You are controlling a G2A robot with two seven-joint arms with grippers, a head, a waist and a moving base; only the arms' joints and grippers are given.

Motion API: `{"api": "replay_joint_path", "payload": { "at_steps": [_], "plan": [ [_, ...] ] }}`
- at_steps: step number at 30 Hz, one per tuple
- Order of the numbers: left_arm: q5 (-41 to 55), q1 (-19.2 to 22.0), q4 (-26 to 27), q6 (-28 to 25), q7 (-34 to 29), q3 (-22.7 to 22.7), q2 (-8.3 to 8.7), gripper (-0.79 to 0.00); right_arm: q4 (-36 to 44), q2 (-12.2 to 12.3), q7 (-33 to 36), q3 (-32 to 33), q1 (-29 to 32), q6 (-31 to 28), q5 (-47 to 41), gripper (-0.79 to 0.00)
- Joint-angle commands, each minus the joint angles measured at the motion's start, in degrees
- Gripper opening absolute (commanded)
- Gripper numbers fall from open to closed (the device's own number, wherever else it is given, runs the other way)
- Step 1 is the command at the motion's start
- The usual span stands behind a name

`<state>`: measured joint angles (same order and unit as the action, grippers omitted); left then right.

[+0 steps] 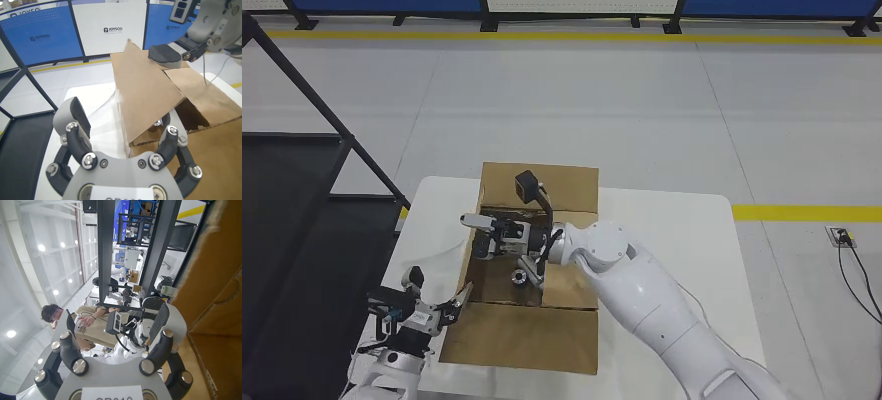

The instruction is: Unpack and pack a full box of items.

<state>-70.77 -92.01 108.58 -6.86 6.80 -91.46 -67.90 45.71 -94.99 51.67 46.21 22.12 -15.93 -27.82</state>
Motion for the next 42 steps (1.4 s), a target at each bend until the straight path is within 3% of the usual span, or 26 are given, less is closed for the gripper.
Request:
{"api": "replay_joint_path", "payload": {
  "at_steps": [1, 10, 15, 25, 34, 38, 42],
  "plan": [
    [1.23, 0.47, 0.09, 0.89, -0.49, 0.02, -0.12, 0.000, -0.67, -0.06, 0.67, 0.18, -0.10, -0.24, -0.07, 0.000],
    [4.94, -0.47, 0.18, 1.74, -0.07, -2.13, -0.34, 0.000, -0.80, 0.58, 2.70, 2.88, 0.38, -2.26, 0.12, 0.000],
    [7.55, -1.56, 0.00, 1.89, -0.34, -4.60, -0.37, 0.000, 2.17, 2.30, 3.81, 6.70, 2.21, -4.49, 1.83, 0.000],
    [6.94, -0.24, -6.82, 3.08, -2.15, -6.96, -0.35, 0.000, 19.67, 8.43, 3.96, 18.28, 15.18, -3.37, 14.70, 0.000],
    [4.77, 1.86, -13.17, 2.82, -2.67, -6.71, -0.34, 0.000, 32.46, 11.57, 4.14, 26.90, 25.43, -0.53, 17.05, 0.000],
    [6.00, 1.07, -12.80, 2.04, -1.15, -7.33, -0.42, 0.000, 34.35, 12.24, 4.12, 28.56, 27.19, 0.00, 16.79, 0.000],
    [8.38, -1.82, -8.70, 0.29, 1.35, -9.22, -0.48, 0.000, 34.88, 12.72, 3.83, 29.48, 27.95, 0.24, 16.46, 0.000]
  ]
}}
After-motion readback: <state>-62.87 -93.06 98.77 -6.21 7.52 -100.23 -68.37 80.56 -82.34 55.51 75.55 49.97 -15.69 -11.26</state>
